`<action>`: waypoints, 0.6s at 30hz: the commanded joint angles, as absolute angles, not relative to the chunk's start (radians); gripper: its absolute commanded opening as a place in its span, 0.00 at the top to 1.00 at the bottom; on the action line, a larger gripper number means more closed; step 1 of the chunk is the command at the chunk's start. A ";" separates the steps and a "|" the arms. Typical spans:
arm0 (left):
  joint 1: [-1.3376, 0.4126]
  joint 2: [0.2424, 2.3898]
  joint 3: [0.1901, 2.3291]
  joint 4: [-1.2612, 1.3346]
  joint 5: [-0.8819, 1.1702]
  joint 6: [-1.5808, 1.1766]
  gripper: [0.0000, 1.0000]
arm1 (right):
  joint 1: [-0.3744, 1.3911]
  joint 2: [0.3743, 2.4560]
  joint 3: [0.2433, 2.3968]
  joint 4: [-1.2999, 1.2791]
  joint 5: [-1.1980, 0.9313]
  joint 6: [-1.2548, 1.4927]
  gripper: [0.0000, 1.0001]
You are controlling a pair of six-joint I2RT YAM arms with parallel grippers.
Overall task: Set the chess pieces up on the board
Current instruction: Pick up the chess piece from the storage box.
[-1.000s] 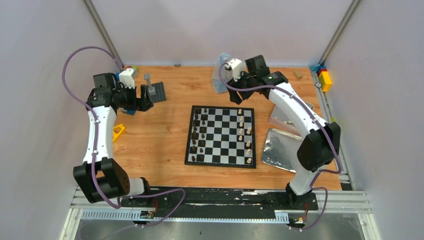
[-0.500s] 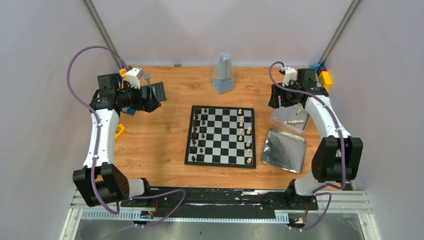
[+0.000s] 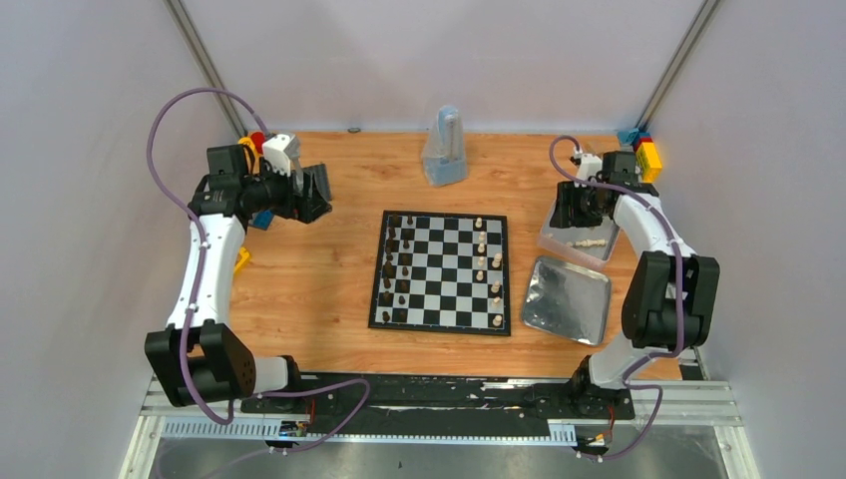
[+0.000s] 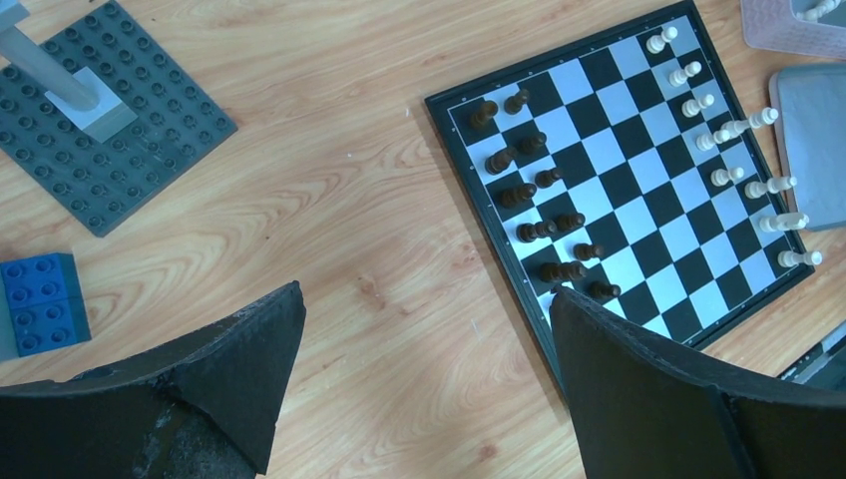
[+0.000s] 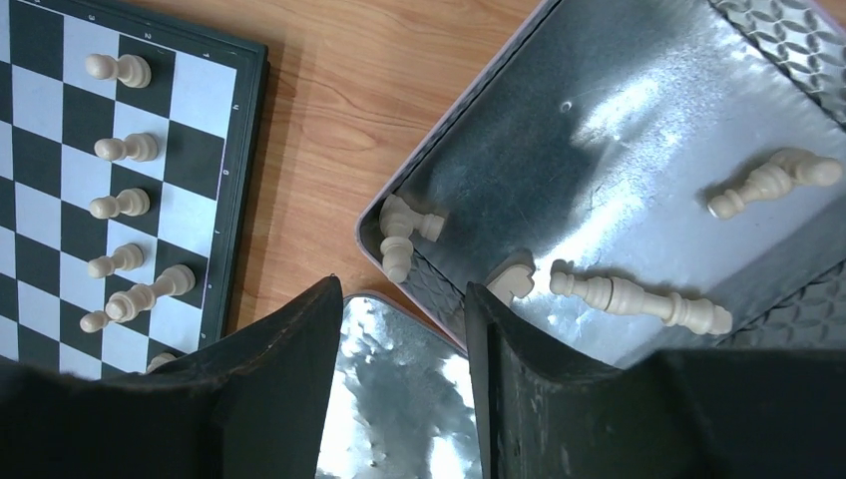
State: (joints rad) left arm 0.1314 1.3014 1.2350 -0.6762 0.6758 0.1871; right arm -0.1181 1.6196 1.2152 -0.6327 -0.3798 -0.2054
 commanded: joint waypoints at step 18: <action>0.127 1.316 1.213 -0.631 0.683 0.186 0.00 | -0.114 1.782 1.268 -0.620 -0.446 -0.202 0.63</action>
